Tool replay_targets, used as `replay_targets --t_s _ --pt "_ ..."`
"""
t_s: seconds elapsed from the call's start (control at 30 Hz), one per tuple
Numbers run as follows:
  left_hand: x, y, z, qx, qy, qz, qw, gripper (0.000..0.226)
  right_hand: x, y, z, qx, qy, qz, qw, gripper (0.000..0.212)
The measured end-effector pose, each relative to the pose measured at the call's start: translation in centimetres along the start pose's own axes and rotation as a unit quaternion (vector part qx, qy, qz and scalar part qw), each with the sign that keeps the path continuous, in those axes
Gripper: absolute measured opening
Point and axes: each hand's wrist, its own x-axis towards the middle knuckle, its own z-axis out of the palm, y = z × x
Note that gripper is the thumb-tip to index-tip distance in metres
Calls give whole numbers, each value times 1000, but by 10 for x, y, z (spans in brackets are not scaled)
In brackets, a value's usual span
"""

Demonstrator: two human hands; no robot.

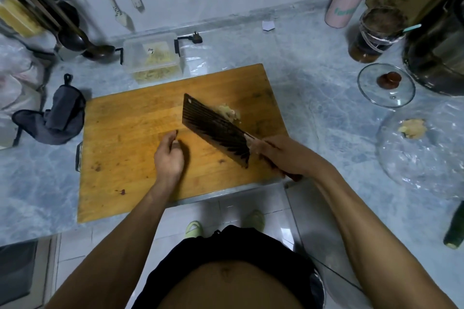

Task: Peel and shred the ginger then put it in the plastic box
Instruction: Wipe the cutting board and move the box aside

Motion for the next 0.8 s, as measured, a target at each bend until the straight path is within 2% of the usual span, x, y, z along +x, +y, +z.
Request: replay_targets --t_s 0.1,0.17,0.3,0.37,0.43,0.53,0.7,0.8 --pt "-5 8 1 -116 77 -46 989 33 14 14 -8 -13 -99 29 995 55" --pt "-9 15 3 -150 122 -78 978 36 26 21 -11 -56 -117 45 991 49" --pt "-18 18 10 -127 119 -79 982 38 54 33 -21 -219 -30 20 975 63" --pt "-18 13 12 -100 111 -72 986 37 69 38 -30 -255 -10 20 967 69" --pt "-15 10 11 -78 104 -59 990 36 79 36 -43 -269 20 8 963 63" --pt "-12 8 13 -49 94 -40 994 34 94 34 -60 -256 71 -3 964 58" --pt "-14 16 19 -8 93 -22 995 35 90 32 -55 -249 65 2 966 54" --pt "-9 22 26 11 80 0 997 33 67 30 -40 -141 124 -5 982 55"
